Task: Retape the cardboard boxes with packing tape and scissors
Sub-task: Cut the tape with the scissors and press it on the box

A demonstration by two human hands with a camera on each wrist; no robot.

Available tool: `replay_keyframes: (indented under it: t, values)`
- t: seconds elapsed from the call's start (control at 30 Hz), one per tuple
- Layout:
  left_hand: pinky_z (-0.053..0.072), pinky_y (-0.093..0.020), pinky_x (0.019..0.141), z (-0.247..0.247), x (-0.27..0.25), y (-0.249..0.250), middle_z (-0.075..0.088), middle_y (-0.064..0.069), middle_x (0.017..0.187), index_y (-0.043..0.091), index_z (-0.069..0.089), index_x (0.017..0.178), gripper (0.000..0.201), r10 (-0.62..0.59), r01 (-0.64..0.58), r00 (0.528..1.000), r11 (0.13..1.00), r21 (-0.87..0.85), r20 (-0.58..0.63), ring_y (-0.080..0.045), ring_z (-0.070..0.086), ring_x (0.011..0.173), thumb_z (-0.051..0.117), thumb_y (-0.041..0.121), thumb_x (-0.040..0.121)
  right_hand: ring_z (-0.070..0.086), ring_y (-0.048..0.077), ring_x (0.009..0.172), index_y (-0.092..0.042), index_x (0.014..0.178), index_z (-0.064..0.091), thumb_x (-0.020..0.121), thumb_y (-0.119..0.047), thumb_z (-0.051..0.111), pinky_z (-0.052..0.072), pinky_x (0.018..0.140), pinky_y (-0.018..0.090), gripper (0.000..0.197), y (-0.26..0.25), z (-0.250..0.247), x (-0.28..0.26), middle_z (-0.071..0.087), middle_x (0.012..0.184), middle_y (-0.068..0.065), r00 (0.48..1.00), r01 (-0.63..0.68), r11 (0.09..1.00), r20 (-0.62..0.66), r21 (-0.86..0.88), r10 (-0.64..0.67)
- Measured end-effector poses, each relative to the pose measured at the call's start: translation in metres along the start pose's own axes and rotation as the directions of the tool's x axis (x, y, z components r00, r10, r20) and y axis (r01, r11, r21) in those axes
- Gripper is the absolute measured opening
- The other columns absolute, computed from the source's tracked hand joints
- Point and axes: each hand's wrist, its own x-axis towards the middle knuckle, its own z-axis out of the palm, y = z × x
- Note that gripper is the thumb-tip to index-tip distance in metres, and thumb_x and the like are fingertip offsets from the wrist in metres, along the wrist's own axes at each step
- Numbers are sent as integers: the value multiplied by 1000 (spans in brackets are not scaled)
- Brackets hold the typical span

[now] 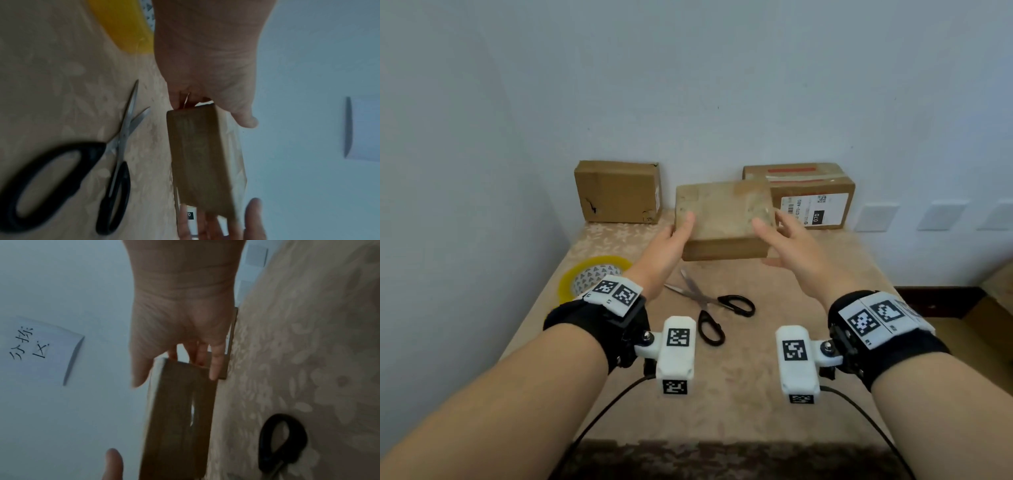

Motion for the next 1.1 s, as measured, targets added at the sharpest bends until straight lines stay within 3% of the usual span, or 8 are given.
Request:
replay_keyframes:
  t: [0.17, 0.3, 0.4, 0.57, 0.83, 0.93, 1.0, 1.1]
  values:
    - [45, -9, 80, -16, -19, 11, 59, 17, 112, 18, 51, 127, 47, 151, -148, 988, 977, 155, -9, 5, 56, 100, 56, 46, 89, 59, -11, 81, -23, 127, 57, 86, -25, 71, 46, 71, 9, 44, -19, 9, -4, 62, 103, -16, 966, 255, 945, 6, -206, -259]
    - [49, -27, 80, -26, -19, 18, 69, -2, 103, 8, 66, 112, 38, 332, -253, 923, 905, 342, -195, -15, 63, 96, 52, 39, 95, 56, 12, 83, -23, 86, 62, 86, -54, 58, 44, 71, 26, 31, -18, 22, -1, 59, 89, -4, 944, 203, 921, -184, -332, -274]
    - [49, -37, 70, -30, -14, 28, 67, -13, 82, -1, 68, 89, 53, 337, -219, 916, 875, 431, -218, -25, 61, 74, 43, 45, 98, 57, 12, 98, -16, 108, 51, 91, -54, 52, 48, 80, 28, 41, -22, 31, -6, 57, 105, -2, 974, 116, 982, -178, -148, -142]
    - [51, -55, 86, -49, 6, 37, 66, -27, 94, -9, 64, 90, 68, 225, -130, 949, 916, 378, -220, -40, 63, 91, 32, 51, 97, 51, 2, 121, -25, 144, 35, 82, -42, 71, 45, 101, 32, 74, -25, 27, 1, 56, 130, -13, 987, 160, 980, 44, -114, -156]
    - [52, -30, 78, -42, 56, 42, 66, -1, 109, 9, 57, 117, 29, 244, -186, 961, 918, 351, -130, -15, 62, 98, 45, 29, 100, 63, 15, 100, -18, 112, 58, 93, -34, 60, 54, 86, 36, 25, -33, 26, 67, 66, 109, -6, 980, 120, 933, -109, -339, -166]
    - [50, -28, 77, -48, 87, 35, 66, -3, 108, 6, 59, 116, 26, 276, -195, 940, 916, 351, -199, -17, 63, 96, 47, 23, 99, 54, 10, 91, -14, 121, 53, 94, -27, 61, 42, 67, 13, 32, -35, 28, 98, 60, 107, -6, 978, 89, 870, -124, -485, -169]
    - [51, -31, 78, -51, 108, 27, 68, -6, 106, 6, 63, 109, 22, 261, -170, 945, 906, 387, -197, -22, 64, 94, 48, 17, 98, 57, 17, 94, -10, 130, 45, 93, -24, 62, 46, 78, 24, 43, -32, 33, 117, 63, 112, 3, 986, 46, 824, -105, -564, -127]
    - [53, -40, 79, -51, 139, 12, 68, -11, 103, 3, 64, 105, 23, 201, -89, 955, 895, 436, -219, -34, 64, 94, 49, 19, 98, 55, 26, 105, -19, 143, 26, 94, -31, 56, 30, 100, 40, 58, -25, 41, 142, 63, 100, 2, 974, 30, 481, -83, -876, -213]
